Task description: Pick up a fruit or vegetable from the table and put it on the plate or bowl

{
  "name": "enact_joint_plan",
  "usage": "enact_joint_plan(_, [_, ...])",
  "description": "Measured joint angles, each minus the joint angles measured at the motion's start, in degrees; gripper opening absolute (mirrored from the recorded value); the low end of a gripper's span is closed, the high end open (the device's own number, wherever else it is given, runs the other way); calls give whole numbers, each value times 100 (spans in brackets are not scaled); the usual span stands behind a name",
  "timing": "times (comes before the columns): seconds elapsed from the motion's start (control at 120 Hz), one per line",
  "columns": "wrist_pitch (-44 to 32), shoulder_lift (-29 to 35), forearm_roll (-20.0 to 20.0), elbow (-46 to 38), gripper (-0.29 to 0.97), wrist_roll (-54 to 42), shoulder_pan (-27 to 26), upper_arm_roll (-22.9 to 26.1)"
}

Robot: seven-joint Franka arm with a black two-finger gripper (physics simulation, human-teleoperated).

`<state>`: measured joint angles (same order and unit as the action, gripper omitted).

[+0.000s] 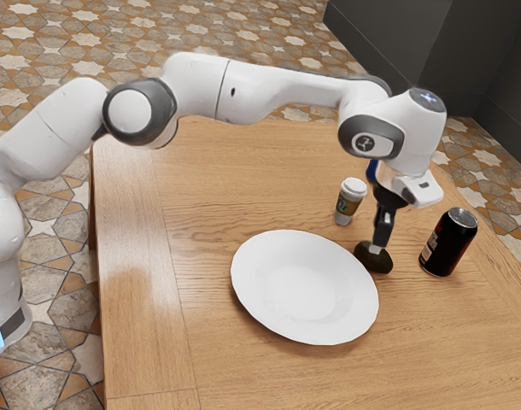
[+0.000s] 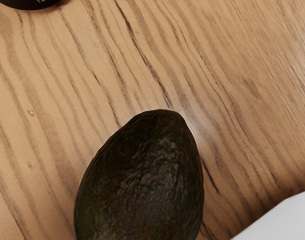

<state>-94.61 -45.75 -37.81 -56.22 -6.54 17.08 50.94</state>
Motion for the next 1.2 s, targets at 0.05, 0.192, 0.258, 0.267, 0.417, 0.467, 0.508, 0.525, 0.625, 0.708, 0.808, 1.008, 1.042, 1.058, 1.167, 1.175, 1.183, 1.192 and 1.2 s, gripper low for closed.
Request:
enact_joint_plan(0.05, [-42,-125,-3,22,68,119,1,50])
enact_joint_plan(0.192, [-120,-500,-10,277,68,404,1,279])
enact_joint_plan(0.258, [-142,-554,-12,302,68,514,5,290])
enact_joint_plan(0.267, [-144,-558,-12,302,68,527,5,290])
enact_joint_plan(0.417, [-172,-596,-30,303,68,696,5,239])
enact_joint_plan(0.467, [-177,-601,-32,300,68,733,17,222])
enact_joint_plan(0.508, [-181,-619,-28,297,68,760,29,211])
enact_joint_plan(0.525, [-182,-630,-26,296,68,771,33,209])
enact_joint_plan(0.625, [-188,-679,-19,291,68,827,40,201])
enact_joint_plan(0.708, [-191,-726,-13,287,68,866,25,196])
enact_joint_plan(0.808, [-194,-782,-8,285,68,908,10,189])
enact_joint_plan(1.008, [-196,-834,183,284,56,975,14,65])
enact_joint_plan(1.042, [-196,-835,206,285,49,985,14,60])
enact_joint_plan(1.058, [-197,-835,213,285,46,990,15,59])
enact_joint_plan(1.167, [-201,-806,218,291,33,1022,33,64])
enact_joint_plan(1.175, [-201,-800,216,292,32,1024,34,65])
enact_joint_plan(1.183, [-201,-791,214,292,32,1026,35,66])
enact_joint_plan(1.192, [-201,-781,211,292,32,1029,36,66])
enact_joint_plan(1.2, [-201,-767,209,291,32,1031,37,66])
